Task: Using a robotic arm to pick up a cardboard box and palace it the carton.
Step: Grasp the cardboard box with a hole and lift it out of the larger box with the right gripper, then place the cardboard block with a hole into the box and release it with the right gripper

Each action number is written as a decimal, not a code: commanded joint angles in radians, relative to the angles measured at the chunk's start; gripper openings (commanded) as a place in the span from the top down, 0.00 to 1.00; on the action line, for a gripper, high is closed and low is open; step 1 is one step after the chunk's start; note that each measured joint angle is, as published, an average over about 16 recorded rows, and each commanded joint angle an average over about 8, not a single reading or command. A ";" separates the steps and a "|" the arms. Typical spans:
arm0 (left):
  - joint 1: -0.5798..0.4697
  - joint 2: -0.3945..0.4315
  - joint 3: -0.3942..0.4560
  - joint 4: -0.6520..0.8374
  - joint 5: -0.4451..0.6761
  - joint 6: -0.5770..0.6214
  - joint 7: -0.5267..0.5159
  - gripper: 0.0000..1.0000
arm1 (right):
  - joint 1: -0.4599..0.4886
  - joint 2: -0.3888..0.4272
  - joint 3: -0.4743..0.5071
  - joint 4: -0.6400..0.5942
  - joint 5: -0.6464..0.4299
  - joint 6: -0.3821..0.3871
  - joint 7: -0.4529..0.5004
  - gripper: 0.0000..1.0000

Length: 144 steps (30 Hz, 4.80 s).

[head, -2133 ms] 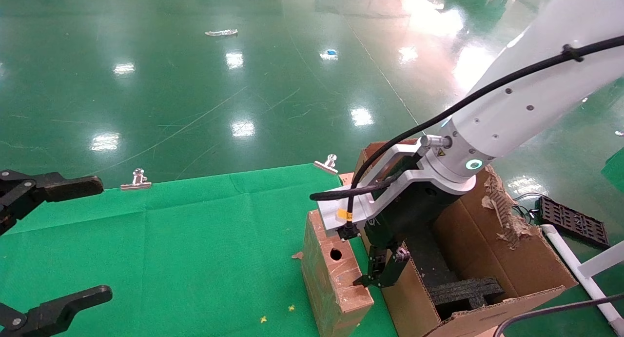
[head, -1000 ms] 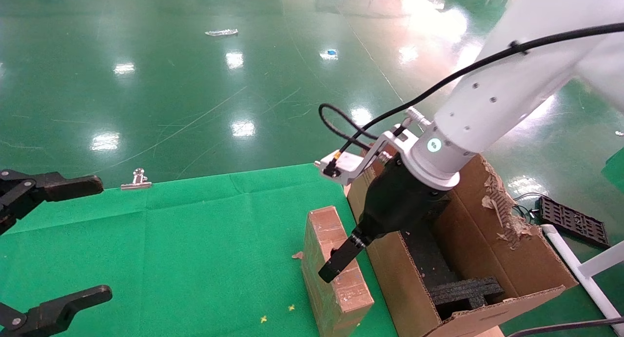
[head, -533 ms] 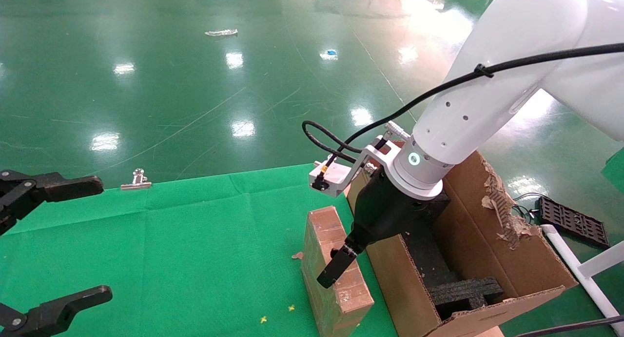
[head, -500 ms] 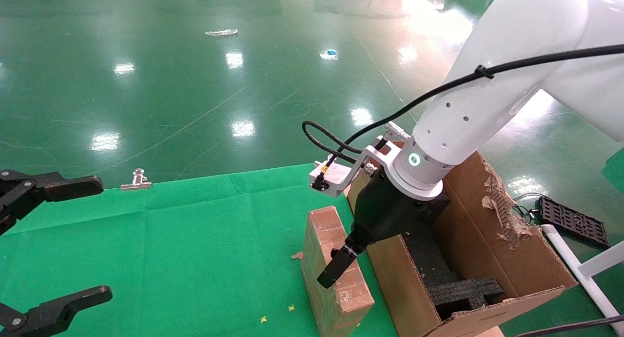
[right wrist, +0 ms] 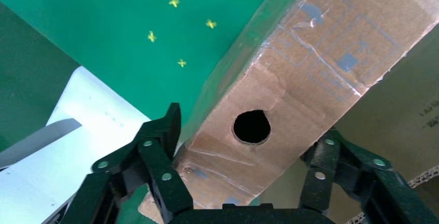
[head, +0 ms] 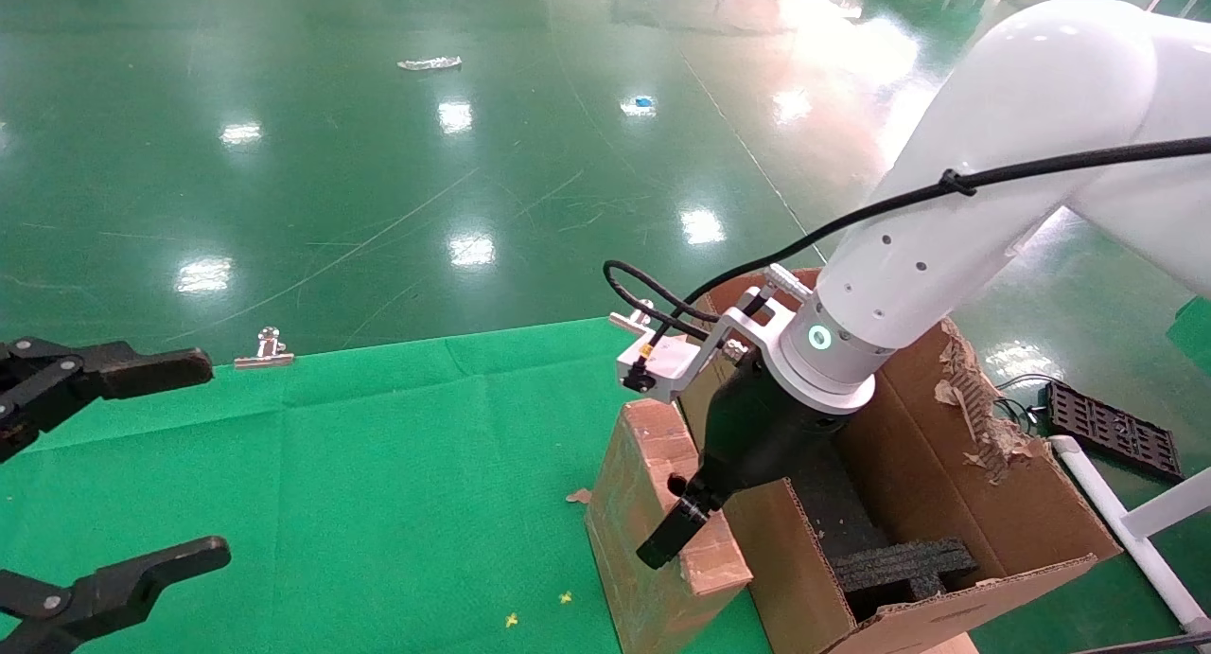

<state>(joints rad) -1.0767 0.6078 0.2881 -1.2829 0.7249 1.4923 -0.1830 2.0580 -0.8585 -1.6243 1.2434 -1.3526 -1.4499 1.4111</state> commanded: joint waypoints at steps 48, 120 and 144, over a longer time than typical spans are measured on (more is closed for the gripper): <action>-0.001 -0.001 0.003 0.000 -0.002 -0.001 0.002 0.47 | 0.240 0.425 0.125 -0.396 -0.165 0.025 -0.305 1.00; -0.002 -0.003 0.007 0.000 -0.005 -0.003 0.004 0.00 | -0.342 0.092 0.102 -1.073 -0.016 0.329 -0.541 0.00; -0.002 -0.004 0.009 0.000 -0.006 -0.004 0.004 0.00 | -0.308 0.068 0.110 -1.123 -0.007 0.304 -0.589 0.00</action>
<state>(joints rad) -1.0786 0.6042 0.2968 -1.2829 0.7189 1.4885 -0.1786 1.7679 -0.7860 -1.5113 0.1254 -1.3570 -1.1494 0.8173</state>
